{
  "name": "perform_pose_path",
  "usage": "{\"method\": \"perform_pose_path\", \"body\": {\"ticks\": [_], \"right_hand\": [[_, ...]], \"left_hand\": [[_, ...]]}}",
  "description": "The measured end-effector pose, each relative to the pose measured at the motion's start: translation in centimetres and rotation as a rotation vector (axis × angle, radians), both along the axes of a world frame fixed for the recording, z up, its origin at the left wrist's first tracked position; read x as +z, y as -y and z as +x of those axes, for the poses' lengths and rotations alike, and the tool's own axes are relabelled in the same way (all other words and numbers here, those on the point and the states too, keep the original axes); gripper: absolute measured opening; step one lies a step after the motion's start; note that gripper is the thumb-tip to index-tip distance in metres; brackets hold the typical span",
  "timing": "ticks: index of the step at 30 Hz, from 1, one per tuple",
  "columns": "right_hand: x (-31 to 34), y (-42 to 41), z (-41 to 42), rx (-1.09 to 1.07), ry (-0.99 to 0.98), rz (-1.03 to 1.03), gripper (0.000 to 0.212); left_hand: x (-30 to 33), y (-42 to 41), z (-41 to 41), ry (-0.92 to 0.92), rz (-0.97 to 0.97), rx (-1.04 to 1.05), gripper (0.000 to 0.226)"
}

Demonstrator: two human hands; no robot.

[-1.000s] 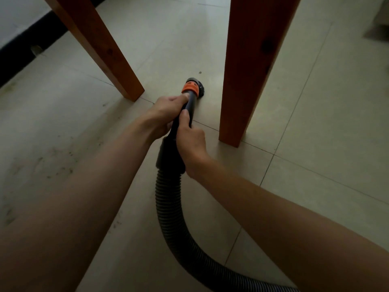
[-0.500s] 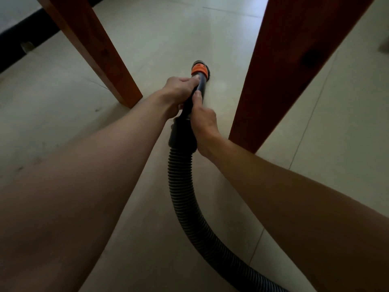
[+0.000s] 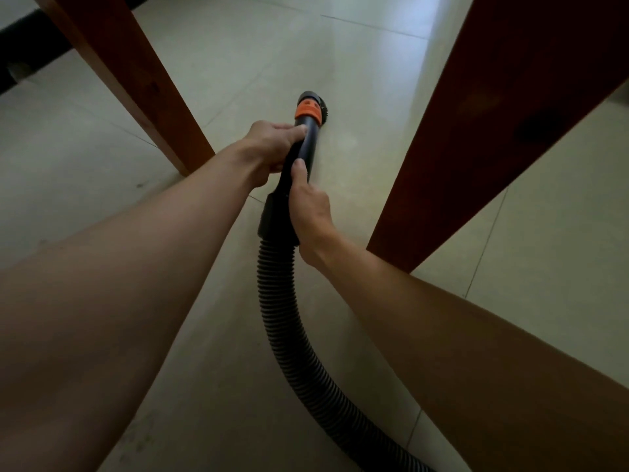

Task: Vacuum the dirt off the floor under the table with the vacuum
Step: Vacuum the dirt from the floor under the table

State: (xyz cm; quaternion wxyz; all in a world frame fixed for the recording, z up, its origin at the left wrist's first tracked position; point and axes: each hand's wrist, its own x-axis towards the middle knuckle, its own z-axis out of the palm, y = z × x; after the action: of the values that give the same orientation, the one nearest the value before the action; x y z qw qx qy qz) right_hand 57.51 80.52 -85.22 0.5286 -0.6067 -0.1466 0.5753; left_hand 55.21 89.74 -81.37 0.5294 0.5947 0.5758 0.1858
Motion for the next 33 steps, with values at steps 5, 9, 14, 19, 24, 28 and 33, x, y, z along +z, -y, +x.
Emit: {"method": "perform_pose_path", "body": {"ticks": [5, 9, 14, 19, 24, 28, 33], "right_hand": [[0.7, 0.4, -0.2, -0.077, -0.084, 0.002, 0.045], [0.7, 2.3, -1.2, 0.019, -0.108, -0.030, 0.053], [0.8, 6.0, -3.0, 0.135, -0.078, -0.046, 0.047], [0.7, 10.0, -3.3, 0.281, -0.035, -0.018, 0.029], [0.9, 14.2, -4.7, 0.317, 0.015, -0.041, 0.039], [2.1, 17.3, -3.9, 0.323, 0.090, -0.022, 0.044], [4.6, 21.3, -2.3, 0.368, 0.094, -0.034, 0.043]], "left_hand": [[0.9, 0.7, 0.6, 0.006, -0.047, -0.045, 0.022], [0.6, 1.5, 0.0, -0.048, -0.061, 0.057, 0.037], [0.2, 3.8, -2.5, -0.030, -0.157, 0.123, 0.048], [-0.8, 7.3, -5.2, 0.029, -0.196, 0.163, 0.030], [-0.3, 11.2, -6.8, -0.015, -0.269, 0.103, 0.022], [1.3, 14.5, -6.0, -0.083, -0.291, 0.125, 0.027], [1.9, 18.3, -4.3, -0.065, -0.276, 0.245, 0.045]]}}
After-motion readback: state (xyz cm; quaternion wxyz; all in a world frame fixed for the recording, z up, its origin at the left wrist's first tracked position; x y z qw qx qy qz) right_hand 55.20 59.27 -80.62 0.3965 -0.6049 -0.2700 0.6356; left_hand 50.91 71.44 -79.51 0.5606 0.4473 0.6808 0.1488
